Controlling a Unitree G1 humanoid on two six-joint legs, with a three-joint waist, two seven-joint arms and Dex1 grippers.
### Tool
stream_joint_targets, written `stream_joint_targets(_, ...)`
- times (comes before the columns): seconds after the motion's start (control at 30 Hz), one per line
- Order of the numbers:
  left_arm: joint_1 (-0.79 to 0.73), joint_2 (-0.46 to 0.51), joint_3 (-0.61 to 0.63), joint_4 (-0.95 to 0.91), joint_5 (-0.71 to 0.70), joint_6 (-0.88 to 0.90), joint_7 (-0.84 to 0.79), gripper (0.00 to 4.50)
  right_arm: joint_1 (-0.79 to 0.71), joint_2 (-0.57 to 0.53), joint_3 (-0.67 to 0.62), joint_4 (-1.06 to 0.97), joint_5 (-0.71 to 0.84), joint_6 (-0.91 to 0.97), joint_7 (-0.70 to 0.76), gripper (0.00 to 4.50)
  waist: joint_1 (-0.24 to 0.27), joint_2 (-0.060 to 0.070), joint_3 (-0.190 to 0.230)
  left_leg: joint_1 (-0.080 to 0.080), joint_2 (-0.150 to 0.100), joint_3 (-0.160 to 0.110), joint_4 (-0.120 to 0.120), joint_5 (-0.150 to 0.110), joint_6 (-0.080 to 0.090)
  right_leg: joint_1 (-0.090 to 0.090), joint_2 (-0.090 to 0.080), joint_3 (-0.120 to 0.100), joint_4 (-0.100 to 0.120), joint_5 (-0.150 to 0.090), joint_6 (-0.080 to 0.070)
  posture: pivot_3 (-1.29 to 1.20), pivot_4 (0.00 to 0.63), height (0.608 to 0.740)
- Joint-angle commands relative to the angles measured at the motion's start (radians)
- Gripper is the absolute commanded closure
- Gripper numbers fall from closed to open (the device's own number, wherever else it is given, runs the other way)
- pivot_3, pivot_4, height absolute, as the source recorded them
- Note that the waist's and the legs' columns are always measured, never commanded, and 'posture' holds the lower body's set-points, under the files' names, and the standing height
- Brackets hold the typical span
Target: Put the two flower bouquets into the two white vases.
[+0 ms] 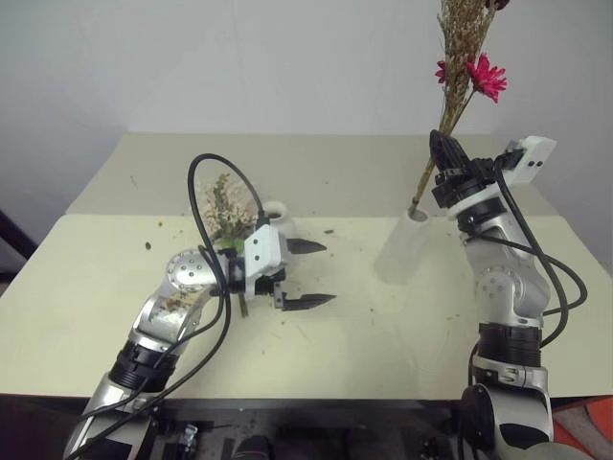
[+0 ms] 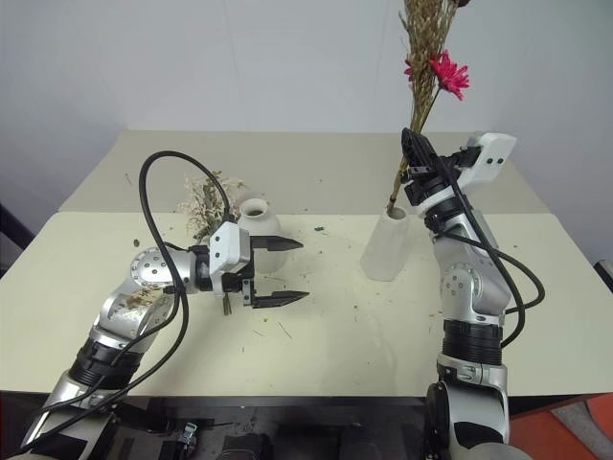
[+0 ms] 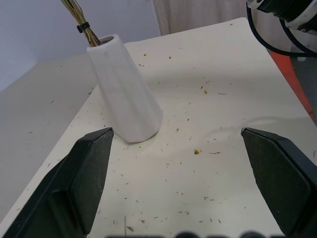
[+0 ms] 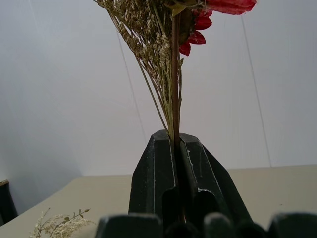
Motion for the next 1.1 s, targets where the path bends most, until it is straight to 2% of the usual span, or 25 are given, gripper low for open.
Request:
stream_joint_targets(0.03, 0.006, 0.011, 0.022, -0.044, -0.014, 0.004, 0.004, 0.0, 0.018, -0.008, -0.011, -0.017, -0.006, -0.025, 0.005, 4.48, 0.0, 0.0, 0.0, 0.0, 0.0, 0.0, 0.0, 0.0, 0.0, 0.0, 0.0, 0.0, 0.0, 0.0, 0.0, 0.0, 0.15, 0.74)
stream_joint_targets(1.1, 0.014, 0.016, 0.026, -0.052, -0.014, 0.002, 0.012, 0.0, -0.007, -0.027, -0.047, -0.044, 0.047, -0.036, -0.018, 4.48, 0.002, 0.0, 0.0, 0.0, 0.0, 0.0, 0.0, 0.0, 0.0, 0.0, 0.0, 0.0, 0.0, -0.001, 0.001, 0.0, 0.15, 0.74)
